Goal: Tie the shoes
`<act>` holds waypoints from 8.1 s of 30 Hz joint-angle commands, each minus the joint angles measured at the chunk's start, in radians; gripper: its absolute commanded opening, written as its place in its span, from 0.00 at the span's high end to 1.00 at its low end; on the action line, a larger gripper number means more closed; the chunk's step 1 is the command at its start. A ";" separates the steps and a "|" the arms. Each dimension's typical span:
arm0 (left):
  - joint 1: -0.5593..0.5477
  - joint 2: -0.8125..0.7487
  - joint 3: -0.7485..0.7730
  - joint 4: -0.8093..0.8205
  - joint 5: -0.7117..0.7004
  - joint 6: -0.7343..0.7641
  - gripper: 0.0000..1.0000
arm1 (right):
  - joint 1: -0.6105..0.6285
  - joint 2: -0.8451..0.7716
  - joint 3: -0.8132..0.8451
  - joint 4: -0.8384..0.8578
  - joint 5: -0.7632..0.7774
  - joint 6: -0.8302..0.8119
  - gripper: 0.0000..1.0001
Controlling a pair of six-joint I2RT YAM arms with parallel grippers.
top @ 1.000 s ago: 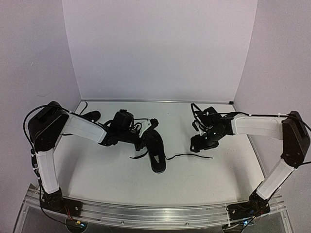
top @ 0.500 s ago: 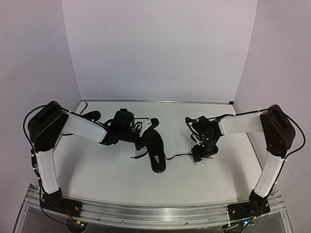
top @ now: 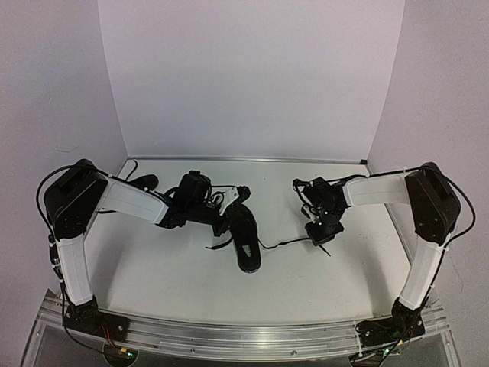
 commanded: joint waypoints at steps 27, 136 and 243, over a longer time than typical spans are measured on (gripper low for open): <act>-0.054 -0.114 -0.121 0.086 -0.083 0.107 1.00 | 0.215 0.405 0.893 0.322 -0.589 0.245 1.00; 0.102 0.006 0.143 -0.642 -0.176 0.208 0.66 | 0.190 0.025 0.097 0.626 -0.655 0.330 1.00; -0.328 0.296 0.836 -0.559 0.121 0.401 0.98 | 0.044 0.156 0.179 0.637 -0.900 0.130 1.00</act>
